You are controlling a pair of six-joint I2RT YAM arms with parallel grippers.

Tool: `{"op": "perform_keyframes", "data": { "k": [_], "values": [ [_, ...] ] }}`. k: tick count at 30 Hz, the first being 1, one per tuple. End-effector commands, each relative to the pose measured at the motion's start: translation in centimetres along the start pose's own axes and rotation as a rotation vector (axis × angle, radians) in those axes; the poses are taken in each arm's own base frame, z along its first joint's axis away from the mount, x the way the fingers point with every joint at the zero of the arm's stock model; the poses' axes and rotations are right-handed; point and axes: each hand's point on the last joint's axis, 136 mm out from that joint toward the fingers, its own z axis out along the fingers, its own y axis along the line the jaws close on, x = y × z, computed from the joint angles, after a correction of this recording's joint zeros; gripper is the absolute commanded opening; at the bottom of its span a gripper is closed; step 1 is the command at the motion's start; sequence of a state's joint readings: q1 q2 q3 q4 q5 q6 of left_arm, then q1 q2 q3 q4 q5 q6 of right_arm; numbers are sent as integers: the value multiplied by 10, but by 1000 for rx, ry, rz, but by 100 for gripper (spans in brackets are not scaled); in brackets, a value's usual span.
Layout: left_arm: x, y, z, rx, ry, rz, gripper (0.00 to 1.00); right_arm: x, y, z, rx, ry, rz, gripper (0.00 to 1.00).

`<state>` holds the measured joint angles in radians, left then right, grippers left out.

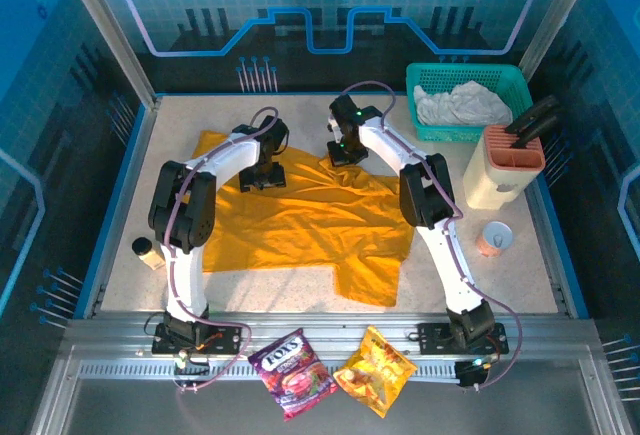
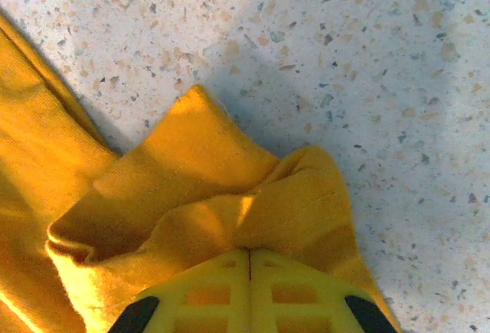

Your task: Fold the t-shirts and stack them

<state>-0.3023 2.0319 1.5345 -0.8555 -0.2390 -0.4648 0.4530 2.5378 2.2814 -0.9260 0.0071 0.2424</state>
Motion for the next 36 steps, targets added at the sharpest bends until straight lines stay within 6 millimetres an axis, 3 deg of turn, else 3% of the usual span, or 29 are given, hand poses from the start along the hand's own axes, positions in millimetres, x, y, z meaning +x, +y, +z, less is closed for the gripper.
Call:
{"op": "perform_keyframes", "data": {
  "k": [1,5,11,21,24,27,31,33,36],
  "values": [
    [3,3,5,-20,11,15,70,-9,8,-25,-24,-33,0,0],
    [8,7,16,-43,26,15,70,-25,-3,-54,25,-101,20,0],
    [21,15,37,-87,60,14,68,-51,-47,-93,140,-223,122,0],
    [21,18,45,-115,66,22,68,-79,-113,-85,306,-319,241,0],
    [21,19,45,-119,65,23,68,-84,-125,-78,324,-336,273,0],
    [20,19,46,-123,64,24,68,-74,-139,-68,368,-287,323,6],
    [19,18,44,-119,64,24,68,-62,-146,-60,400,-241,357,39],
    [15,16,39,-110,52,21,69,-61,-141,-59,369,-243,344,45],
    [3,14,22,-92,5,20,74,-61,-131,-67,326,-256,309,46]
  ]
}}
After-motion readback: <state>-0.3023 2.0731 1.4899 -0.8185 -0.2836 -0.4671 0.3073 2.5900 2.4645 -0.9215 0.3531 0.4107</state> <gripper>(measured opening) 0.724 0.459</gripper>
